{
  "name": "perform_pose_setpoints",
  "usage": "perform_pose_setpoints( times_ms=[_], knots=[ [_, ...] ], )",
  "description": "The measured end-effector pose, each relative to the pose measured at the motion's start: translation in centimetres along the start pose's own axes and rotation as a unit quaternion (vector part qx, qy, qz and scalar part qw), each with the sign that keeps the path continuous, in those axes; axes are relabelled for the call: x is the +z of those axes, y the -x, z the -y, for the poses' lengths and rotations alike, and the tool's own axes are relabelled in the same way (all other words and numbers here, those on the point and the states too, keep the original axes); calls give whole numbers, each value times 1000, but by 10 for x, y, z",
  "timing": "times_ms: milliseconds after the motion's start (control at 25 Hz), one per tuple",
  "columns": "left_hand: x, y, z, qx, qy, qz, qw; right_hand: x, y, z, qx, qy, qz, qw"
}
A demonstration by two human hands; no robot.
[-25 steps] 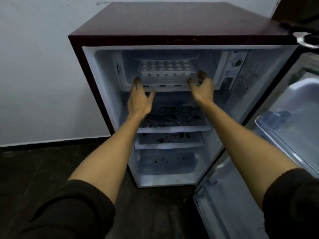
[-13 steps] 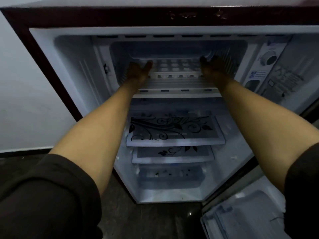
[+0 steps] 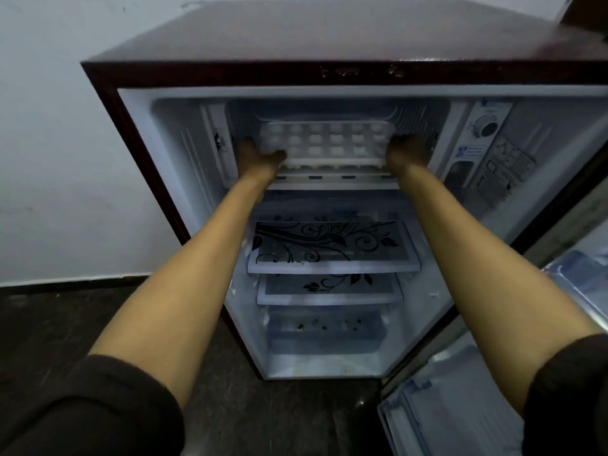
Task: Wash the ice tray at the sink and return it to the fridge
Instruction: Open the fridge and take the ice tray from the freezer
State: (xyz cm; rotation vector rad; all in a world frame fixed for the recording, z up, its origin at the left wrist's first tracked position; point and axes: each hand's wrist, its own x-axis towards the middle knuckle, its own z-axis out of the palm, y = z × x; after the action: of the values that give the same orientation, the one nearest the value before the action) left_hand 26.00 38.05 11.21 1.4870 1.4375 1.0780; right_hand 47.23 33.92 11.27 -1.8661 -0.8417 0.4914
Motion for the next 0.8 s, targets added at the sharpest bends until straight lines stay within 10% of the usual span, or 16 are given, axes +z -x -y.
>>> perform_pose_setpoints(
  times_ms=[520, 800],
  knots=[
    [-105, 235, 32, -91, 172, 190, 962, -112, 298, -65, 70, -117, -91, 987],
    [-85, 319, 56, -97, 120, 394, 906, -153, 465, -125, 203, -148, -282, 926]
  ],
)
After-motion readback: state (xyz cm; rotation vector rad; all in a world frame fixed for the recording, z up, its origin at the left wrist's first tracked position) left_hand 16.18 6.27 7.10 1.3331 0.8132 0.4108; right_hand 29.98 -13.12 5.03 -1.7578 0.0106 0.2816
